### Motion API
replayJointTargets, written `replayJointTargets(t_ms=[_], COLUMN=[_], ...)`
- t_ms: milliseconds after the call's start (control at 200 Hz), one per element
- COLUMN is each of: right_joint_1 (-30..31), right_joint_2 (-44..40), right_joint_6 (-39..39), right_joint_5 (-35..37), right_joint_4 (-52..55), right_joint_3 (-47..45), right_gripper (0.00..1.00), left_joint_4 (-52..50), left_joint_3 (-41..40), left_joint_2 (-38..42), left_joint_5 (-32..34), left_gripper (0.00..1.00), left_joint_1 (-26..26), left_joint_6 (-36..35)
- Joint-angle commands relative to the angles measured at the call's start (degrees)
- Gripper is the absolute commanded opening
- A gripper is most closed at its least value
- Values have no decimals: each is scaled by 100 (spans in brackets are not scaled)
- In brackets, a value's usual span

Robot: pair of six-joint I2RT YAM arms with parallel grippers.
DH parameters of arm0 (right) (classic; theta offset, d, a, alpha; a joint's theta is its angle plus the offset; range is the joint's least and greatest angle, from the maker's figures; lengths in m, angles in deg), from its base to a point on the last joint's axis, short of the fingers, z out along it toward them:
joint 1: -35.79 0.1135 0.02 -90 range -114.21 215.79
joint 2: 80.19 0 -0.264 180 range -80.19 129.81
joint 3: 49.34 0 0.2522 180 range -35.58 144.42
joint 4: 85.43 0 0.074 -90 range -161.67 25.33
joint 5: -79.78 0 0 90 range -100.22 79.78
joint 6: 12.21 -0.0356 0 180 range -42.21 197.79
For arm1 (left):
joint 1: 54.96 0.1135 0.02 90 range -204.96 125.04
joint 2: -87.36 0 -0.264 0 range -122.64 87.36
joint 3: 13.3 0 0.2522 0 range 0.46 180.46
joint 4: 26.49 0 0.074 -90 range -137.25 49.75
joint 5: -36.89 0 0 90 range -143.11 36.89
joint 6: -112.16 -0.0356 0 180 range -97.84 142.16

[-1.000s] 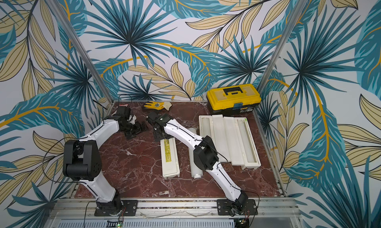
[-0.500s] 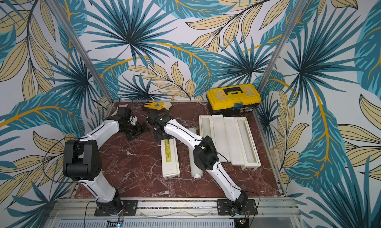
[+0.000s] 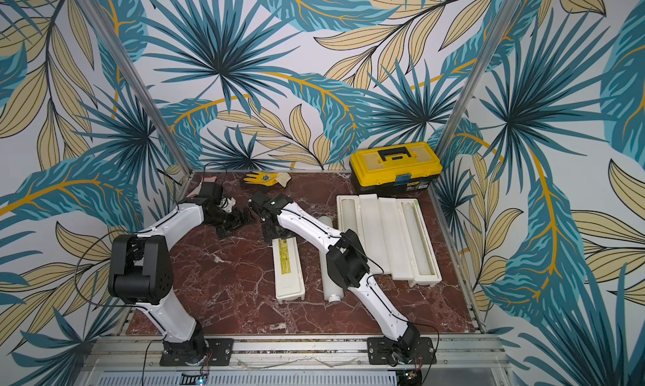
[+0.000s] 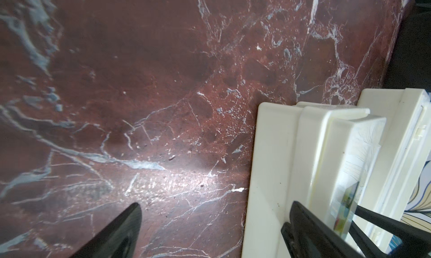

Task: Put plastic wrap rolls into dispensers
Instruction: Pick up the plastic wrap cutting box from the center of the board, then open the lid of the plastic wrap cutting box.

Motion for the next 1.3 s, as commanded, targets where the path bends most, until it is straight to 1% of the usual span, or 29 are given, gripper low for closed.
replayJointTargets(t_ms=[0, 140, 155, 195, 391, 476, 581, 641, 716, 766, 881, 961, 1132, 1297], right_joint_1=[-88, -197, -351, -420, -572, -673, -870, -1022, -1241, -1372, -1527, -1603, -1794, -1911], right_joint_2=[-466, -1033, -1076, -1165, -1261, -1409, -1639, -1755, -1948, -2074, -2238, -2291, -2456, -2527], right_joint_6=[46, 97, 104, 106, 217, 295, 408, 494, 495, 487, 749, 976, 1258, 1232], right_joint_5=[-202, -452, -483, -538, -925, -1200, -1608, -1955, -2409, -2747, -3285, -3643, -4296, -5039], right_joint_4=[-485, -1186, -1244, -1340, -1475, -1733, -2014, -2148, -2480, -2718, -2946, -2919, -3018, -3386], right_joint_3=[-497, -1325, -1392, -1532, -1666, -1901, -2223, -2394, -2715, -2900, -3095, -3096, -3095, -3100], right_gripper=[78, 72, 71, 70, 66, 66, 64, 64, 63, 63, 62, 62, 62, 62], left_joint_4=[326, 664, 686, 695, 852, 1088, 1326, 1701, 2554, 2925, 3386, 3959, 4536, 5491], left_joint_3=[-152, -244, -246, -238, -178, -213, -207, -332, -615, -717, -760, -867, -927, -1009], left_joint_2=[-158, -272, -285, -320, -547, -650, -675, -612, -537, -504, -464, -383, -222, -265], left_joint_5=[-502, -881, -900, -926, -1090, -1306, -1504, -1773, -2263, -2455, -2812, -3121, -3472, -3727], left_gripper=[100, 100, 100, 100, 100, 100, 100, 100, 100, 100, 100, 100, 100, 100], left_joint_1=[-122, -207, -222, -268, -459, -468, -419, -298, -121, -43, -30, -31, -55, -90], left_joint_6=[124, 300, 305, 300, 374, 474, 431, 523, 845, 966, 1045, 1244, 1426, 2032])
